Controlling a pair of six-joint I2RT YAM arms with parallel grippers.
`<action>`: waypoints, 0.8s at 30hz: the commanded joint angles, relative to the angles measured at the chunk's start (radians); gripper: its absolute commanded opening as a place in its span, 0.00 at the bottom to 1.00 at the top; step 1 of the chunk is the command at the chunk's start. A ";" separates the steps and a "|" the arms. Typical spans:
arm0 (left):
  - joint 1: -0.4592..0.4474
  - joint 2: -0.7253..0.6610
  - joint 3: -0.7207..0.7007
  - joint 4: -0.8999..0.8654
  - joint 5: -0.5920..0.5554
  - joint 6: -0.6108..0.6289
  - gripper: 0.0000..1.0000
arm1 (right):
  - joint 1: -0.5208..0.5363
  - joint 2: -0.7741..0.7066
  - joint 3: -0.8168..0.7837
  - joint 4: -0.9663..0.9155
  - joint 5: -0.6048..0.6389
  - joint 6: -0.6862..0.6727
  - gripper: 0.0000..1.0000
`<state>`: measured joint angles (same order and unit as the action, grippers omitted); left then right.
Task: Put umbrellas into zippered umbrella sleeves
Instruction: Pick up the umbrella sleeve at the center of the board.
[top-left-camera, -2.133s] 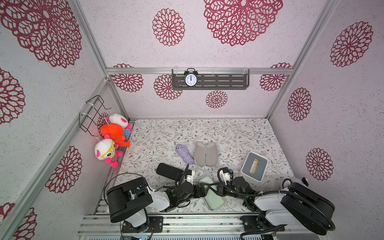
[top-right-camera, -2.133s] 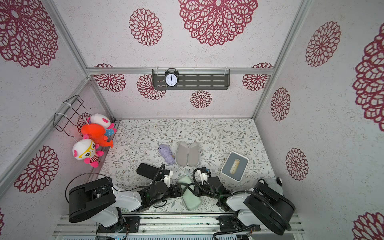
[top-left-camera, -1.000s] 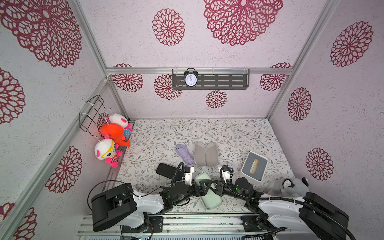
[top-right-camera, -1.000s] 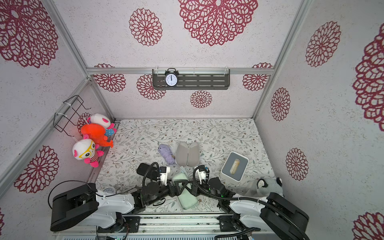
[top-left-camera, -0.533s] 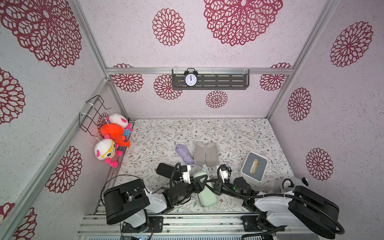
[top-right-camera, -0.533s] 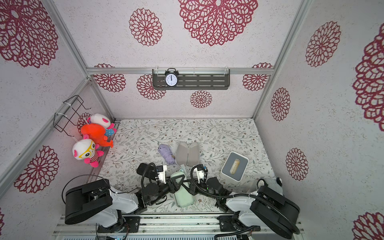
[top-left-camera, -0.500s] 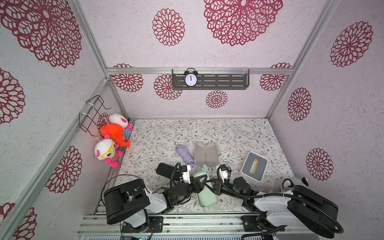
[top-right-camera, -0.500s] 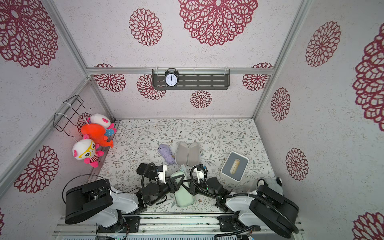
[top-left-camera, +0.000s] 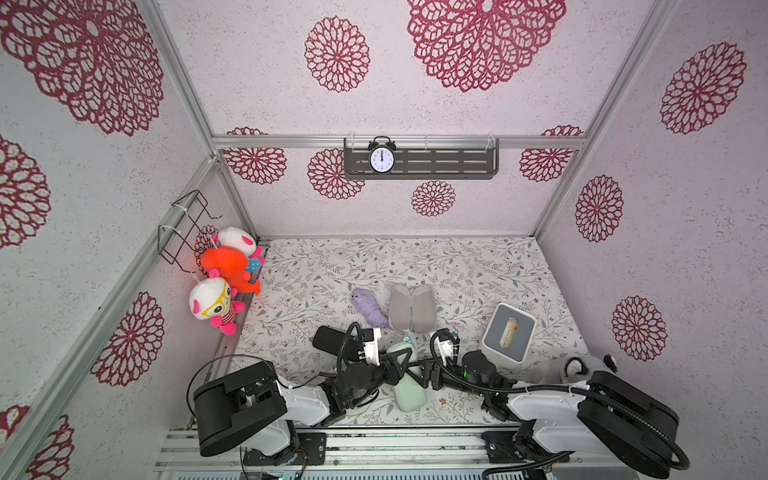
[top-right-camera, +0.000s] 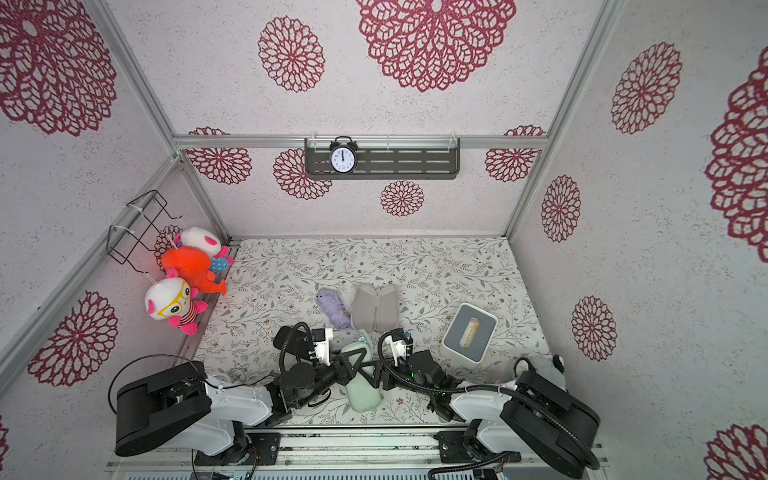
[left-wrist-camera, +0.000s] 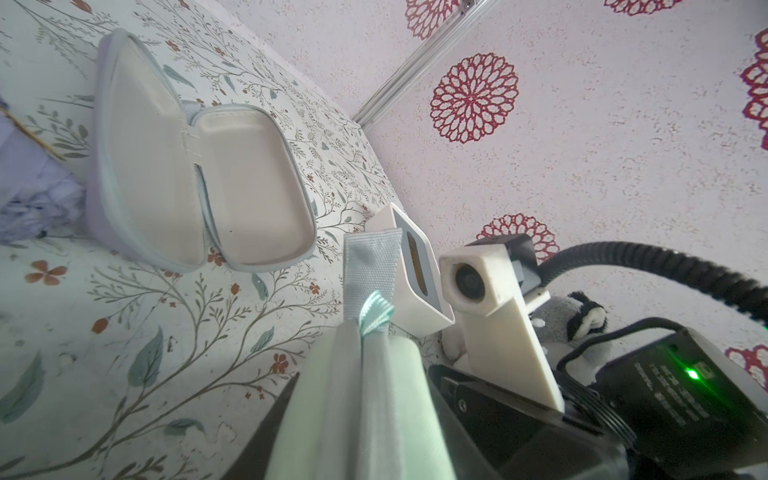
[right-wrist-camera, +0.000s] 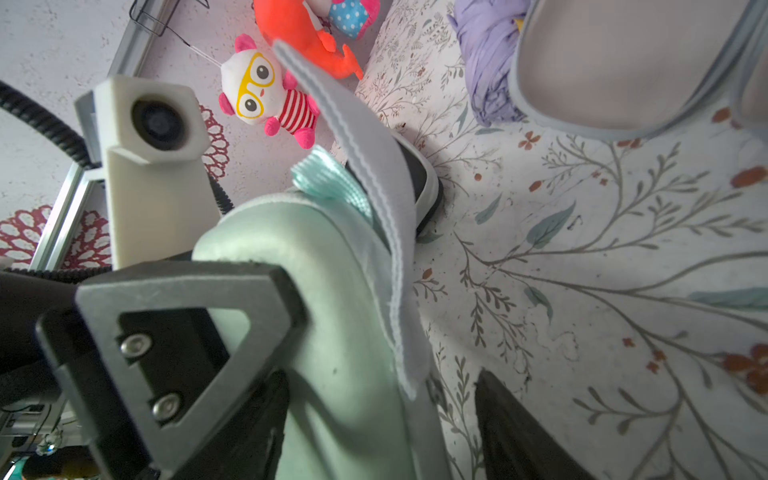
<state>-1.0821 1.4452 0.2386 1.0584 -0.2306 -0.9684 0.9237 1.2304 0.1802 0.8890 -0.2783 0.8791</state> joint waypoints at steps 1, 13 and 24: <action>0.016 -0.048 0.025 0.011 0.199 0.003 0.26 | -0.017 -0.092 0.064 0.022 -0.033 -0.100 0.75; 0.165 -0.270 0.049 -0.392 0.352 0.047 0.23 | -0.110 -0.430 0.049 -0.204 0.019 -0.485 0.83; 0.376 -0.359 0.101 -0.469 0.726 0.034 0.21 | -0.117 -0.313 -0.003 -0.011 -0.044 -0.816 0.75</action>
<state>-0.7280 1.1034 0.2909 0.5644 0.3450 -0.9348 0.8093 0.8864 0.1650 0.7818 -0.2733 0.2047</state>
